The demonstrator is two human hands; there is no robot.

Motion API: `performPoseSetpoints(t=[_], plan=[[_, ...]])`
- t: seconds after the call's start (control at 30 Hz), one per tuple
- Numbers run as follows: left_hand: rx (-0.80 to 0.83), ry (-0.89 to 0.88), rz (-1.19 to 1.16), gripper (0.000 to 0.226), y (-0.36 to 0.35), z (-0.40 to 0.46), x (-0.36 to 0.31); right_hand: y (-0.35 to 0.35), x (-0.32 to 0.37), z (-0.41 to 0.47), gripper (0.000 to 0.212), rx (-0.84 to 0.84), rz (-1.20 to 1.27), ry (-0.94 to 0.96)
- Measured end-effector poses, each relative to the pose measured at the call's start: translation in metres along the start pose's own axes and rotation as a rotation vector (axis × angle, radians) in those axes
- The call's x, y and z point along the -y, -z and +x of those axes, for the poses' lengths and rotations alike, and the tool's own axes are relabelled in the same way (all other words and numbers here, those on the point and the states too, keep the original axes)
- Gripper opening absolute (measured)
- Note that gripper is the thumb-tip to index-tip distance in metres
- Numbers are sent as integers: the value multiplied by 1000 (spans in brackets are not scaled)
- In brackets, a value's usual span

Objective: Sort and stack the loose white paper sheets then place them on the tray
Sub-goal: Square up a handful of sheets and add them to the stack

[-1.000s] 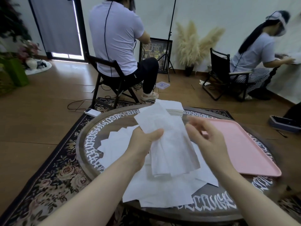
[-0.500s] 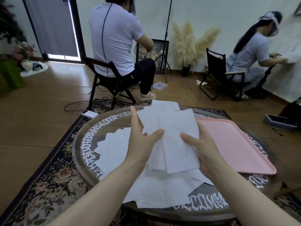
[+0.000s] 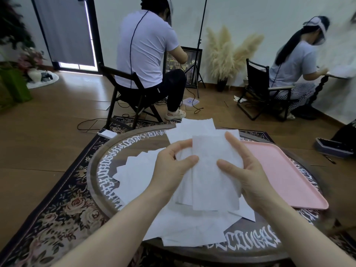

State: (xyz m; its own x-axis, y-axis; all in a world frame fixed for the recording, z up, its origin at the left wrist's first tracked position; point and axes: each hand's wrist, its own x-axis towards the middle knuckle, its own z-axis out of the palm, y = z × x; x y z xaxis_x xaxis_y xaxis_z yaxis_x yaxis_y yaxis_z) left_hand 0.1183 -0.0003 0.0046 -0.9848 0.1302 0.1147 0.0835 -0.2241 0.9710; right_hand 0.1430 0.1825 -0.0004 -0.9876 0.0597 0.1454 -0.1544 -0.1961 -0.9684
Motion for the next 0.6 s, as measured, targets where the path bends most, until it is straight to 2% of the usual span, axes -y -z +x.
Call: performPoseSetpoints(t=[0.1,0.2,0.27,0.4,0.47,0.57,0.6], plan=[[31,1,30,27,3,-1,-1,2,1,-2,65,11,-49,4],[124,26,42,19,2,-4,-4,2,0,-3,77,3,-73,20],[153,23,47,18,1,-5,-5,1,1,-3,75,8,-96,39],[116,-18,155,44,1,-6,-7,-1,4,-5,68,14,-187,85],[101,-27,168,48,0,-7,-7,-1,5,-5,63,-6,-210,100],[73,-55,164,50,-1,-6,-7,-1,6,-8,85,35,-222,144],[67,-63,153,49,-1,-6,-7,-1,6,-8,86,50,-215,164]])
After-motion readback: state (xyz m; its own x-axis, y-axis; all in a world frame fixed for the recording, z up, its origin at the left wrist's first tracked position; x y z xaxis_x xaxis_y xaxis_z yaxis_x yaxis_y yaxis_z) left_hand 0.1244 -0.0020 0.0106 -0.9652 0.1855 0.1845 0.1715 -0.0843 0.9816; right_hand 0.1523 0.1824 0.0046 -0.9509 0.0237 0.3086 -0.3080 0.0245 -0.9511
